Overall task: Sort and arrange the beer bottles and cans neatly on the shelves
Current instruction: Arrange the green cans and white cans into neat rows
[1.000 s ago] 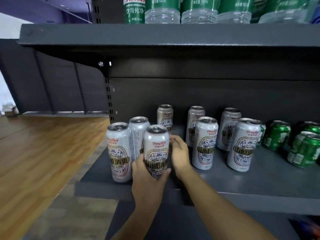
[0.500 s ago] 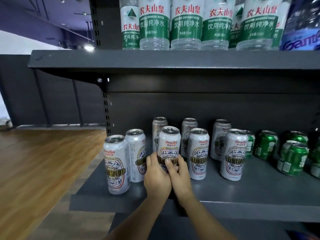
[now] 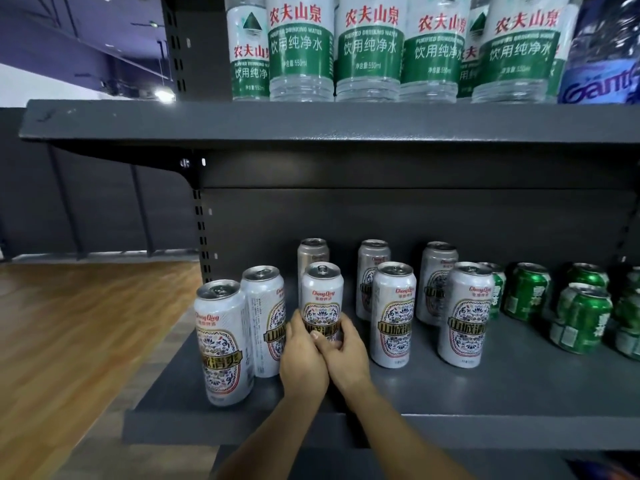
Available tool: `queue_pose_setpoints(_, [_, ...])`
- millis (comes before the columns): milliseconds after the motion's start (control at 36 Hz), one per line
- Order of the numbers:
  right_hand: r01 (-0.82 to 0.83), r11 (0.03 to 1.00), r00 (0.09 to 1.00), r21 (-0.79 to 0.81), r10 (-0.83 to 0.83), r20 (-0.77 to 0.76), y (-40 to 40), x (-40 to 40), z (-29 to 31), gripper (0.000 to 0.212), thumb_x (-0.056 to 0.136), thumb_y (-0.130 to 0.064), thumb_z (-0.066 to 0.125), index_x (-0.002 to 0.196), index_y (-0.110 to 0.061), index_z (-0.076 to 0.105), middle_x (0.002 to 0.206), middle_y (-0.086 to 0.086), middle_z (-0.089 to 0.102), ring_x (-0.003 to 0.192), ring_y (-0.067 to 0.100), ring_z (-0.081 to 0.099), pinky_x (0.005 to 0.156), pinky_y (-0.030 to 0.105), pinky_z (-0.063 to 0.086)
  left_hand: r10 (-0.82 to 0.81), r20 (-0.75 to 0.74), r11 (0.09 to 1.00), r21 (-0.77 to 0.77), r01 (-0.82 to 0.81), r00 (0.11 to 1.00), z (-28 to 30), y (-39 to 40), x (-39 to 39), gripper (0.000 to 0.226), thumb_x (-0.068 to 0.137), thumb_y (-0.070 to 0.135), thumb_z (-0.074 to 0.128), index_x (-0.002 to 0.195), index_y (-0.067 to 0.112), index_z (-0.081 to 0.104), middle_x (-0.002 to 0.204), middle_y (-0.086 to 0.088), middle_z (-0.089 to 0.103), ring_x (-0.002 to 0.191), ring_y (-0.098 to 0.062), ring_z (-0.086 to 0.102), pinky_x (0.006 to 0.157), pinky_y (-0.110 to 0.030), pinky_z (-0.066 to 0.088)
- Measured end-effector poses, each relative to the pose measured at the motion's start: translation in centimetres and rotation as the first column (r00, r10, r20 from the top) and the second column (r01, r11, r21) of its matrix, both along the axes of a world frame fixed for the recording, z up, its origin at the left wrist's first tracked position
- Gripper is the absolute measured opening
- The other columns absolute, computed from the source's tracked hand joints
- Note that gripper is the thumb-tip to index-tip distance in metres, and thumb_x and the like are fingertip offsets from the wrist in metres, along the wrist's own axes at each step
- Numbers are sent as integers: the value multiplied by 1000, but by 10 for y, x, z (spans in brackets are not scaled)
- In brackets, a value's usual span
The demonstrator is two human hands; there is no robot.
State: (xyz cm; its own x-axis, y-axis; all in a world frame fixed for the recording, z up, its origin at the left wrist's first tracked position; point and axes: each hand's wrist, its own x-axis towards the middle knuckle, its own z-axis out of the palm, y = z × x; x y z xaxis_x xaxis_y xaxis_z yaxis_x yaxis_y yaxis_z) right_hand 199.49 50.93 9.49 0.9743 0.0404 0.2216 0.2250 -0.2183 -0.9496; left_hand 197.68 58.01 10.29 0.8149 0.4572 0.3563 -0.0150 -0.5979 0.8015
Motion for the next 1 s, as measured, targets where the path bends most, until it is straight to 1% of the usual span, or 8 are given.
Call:
queue_pose_setpoints(194, [-13, 993, 1000, -115, 12, -16, -2, -2, 8, 60, 70, -47, 64, 127, -31, 53, 117, -5, 65, 109, 14, 61, 98, 40, 48, -62, -7, 996, -64, 61, 998, -5, 1, -2, 64, 92, 23, 59, 148, 16, 29, 139, -6, 48, 122, -25, 52, 103, -42, 42])
queue_pose_setpoints(278, [-18, 981, 1000, -194, 16, -12, -4, -2, 9, 56, 79, -36, 68, 132, -27, 50, 121, 0, 63, 113, 19, 60, 98, 40, 46, -90, -27, 990, -108, 87, 996, -10, 5, -6, 60, 87, 29, 60, 141, 15, 37, 134, -6, 55, 117, -24, 57, 100, -43, 46])
queue_pose_setpoints(361, [-1, 964, 1000, -265, 2, 2, -6, -11, 13, 53, 88, -32, 66, 136, -24, 46, 126, 5, 58, 116, 24, 57, 98, 39, 46, -123, 17, 981, -148, 124, 992, -11, 0, -25, 44, 87, 13, 58, 130, 15, 49, 118, -2, 61, 106, -18, 61, 96, -30, 47])
queue_pose_setpoints(528, [236, 931, 967, -280, -195, 166, -5, -44, 18, 55, 95, -28, 56, 145, -16, 35, 145, 4, 41, 132, 24, 37, 98, 38, 38, 7, 267, 994, -106, 22, 964, -9, -5, -71, 38, 85, 1, 54, 118, 18, 58, 104, 6, 59, 85, -6, 58, 81, -28, 52])
queue_pose_setpoints(694, [278, 943, 888, -184, -180, 423, 8, -67, 16, 40, 88, -9, 58, 128, -12, 52, 123, 7, 56, 116, 25, 47, 96, 39, 40, 226, 641, 974, -144, -174, 734, 10, 20, -113, 33, 80, 25, 56, 111, 13, 53, 99, 4, 50, 88, -16, 53, 74, -23, 44])
queue_pose_setpoints(861, [209, 952, 906, -225, -102, 412, 26, -75, 14, 36, 89, -8, 56, 125, -13, 54, 121, 5, 55, 115, 23, 49, 90, 36, 42, 352, 444, 930, -262, -257, 824, 12, 67, -122, 76, 69, 38, 70, 131, 3, 44, 116, -2, 46, 118, -27, 45, 97, -39, 38])
queue_pose_setpoints(944, [165, 949, 928, -267, -57, 369, 36, -76, 18, 40, 92, -11, 55, 131, -15, 49, 129, 2, 53, 120, 20, 48, 92, 33, 41, 206, 244, 955, -261, -141, 948, 12, 94, -113, 95, 72, 30, 83, 148, 15, 27, 140, -3, 41, 135, -20, 35, 110, -41, 32])
queue_pose_setpoints(1000, [141, 947, 930, -289, -27, 365, 43, -77, 19, 44, 93, -13, 55, 136, -15, 45, 135, 1, 50, 124, 18, 47, 95, 31, 40, 41, 203, 956, -294, 21, 978, 15, 107, -104, 100, 70, 24, 86, 149, 21, 24, 136, 9, 42, 132, -10, 38, 111, -37, 35])
